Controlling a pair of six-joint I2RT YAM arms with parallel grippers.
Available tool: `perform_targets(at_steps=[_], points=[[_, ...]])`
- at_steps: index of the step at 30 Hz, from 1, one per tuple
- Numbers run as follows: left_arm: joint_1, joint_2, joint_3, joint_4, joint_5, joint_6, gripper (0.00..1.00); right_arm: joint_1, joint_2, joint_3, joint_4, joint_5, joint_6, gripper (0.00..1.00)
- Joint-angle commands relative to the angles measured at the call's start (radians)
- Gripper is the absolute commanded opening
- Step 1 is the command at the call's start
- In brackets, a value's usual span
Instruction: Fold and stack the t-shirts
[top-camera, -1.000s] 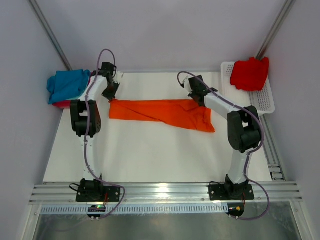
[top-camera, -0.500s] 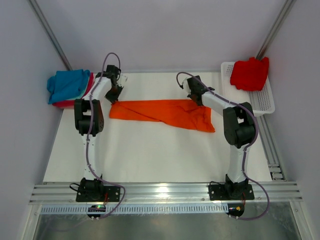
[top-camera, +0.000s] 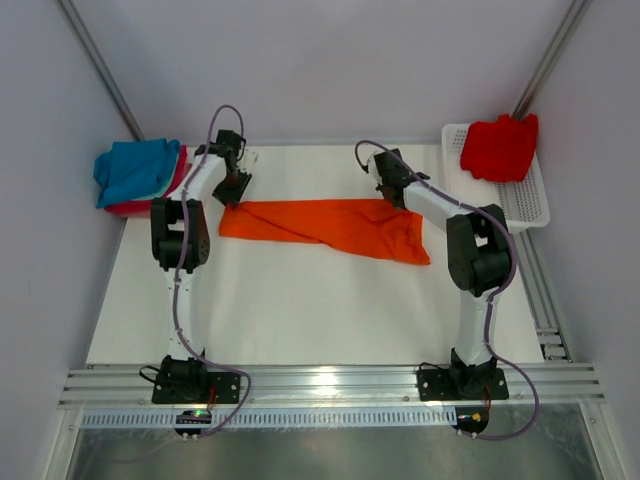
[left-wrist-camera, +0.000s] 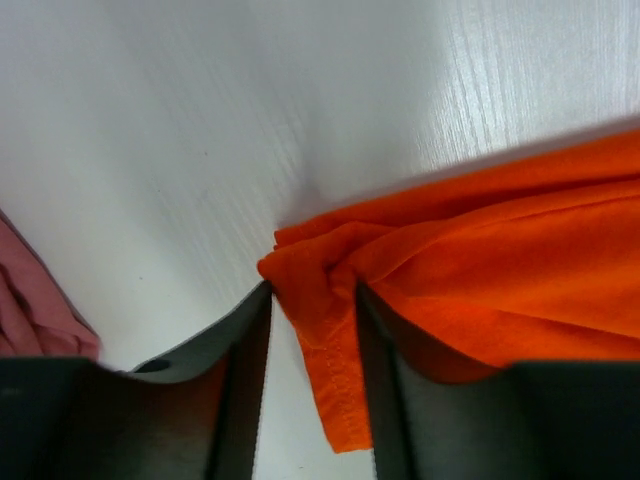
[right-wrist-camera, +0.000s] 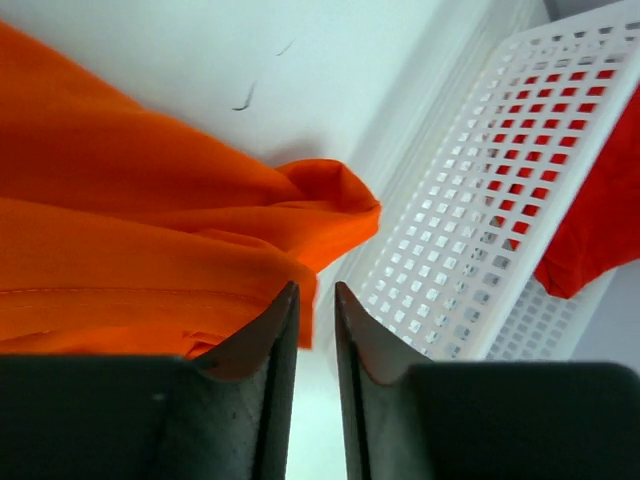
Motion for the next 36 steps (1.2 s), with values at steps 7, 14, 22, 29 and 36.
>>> perform_targets(at_steps=[7, 14, 22, 29, 36], points=[[-0.005, -0.149, -0.105, 0.126, -0.052, -0.078, 0.78, -0.004, -0.233, -0.119, 0.237, 0.144, 0.035, 0.99], [-0.005, -0.365, -0.26, 0.157, 0.06, -0.141, 0.79, -0.002, -0.468, -0.202, 0.008, -0.224, 0.149, 0.99], [-0.005, -0.543, -0.449, 0.148, 0.422, -0.097, 0.79, 0.004, -0.528, -0.412, -0.028, -0.443, 0.115, 1.0], [-0.005, -0.501, -0.47, 0.159, 0.624, -0.12, 0.78, 0.007, -0.511, -0.491, 0.061, -0.474, 0.124, 0.99], [-0.005, -0.47, -0.492, 0.196, 0.629, -0.136, 0.78, 0.009, -0.493, -0.502, 0.081, -0.5, 0.136, 0.99]])
